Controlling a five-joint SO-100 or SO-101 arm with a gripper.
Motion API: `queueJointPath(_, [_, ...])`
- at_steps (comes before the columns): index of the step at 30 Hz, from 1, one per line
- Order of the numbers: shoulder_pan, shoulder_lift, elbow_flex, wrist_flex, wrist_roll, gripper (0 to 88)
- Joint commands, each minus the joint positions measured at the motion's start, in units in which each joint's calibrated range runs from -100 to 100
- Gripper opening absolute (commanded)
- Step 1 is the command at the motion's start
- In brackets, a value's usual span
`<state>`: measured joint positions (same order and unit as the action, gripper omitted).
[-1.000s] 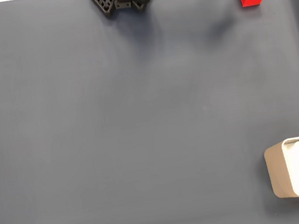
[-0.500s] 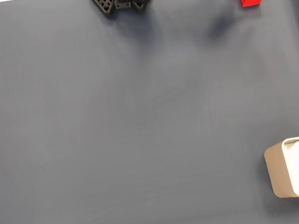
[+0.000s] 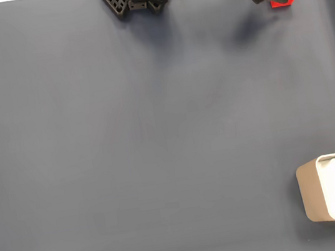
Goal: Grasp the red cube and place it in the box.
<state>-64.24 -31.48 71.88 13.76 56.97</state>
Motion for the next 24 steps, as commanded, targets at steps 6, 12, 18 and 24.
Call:
queueJointPath(6, [0.3, 2.7, -0.3, -3.4, 0.1, 47.6])
queueJointPath(12, [0.3, 4.4, -0.3, -5.2, 0.0, 47.7])
queueJointPath(18, [0.3, 6.5, -0.9, -6.6, -0.1, 47.7])
queueJointPath(24, [-0.1, 8.5, -1.4, -7.9, -0.2, 47.8])
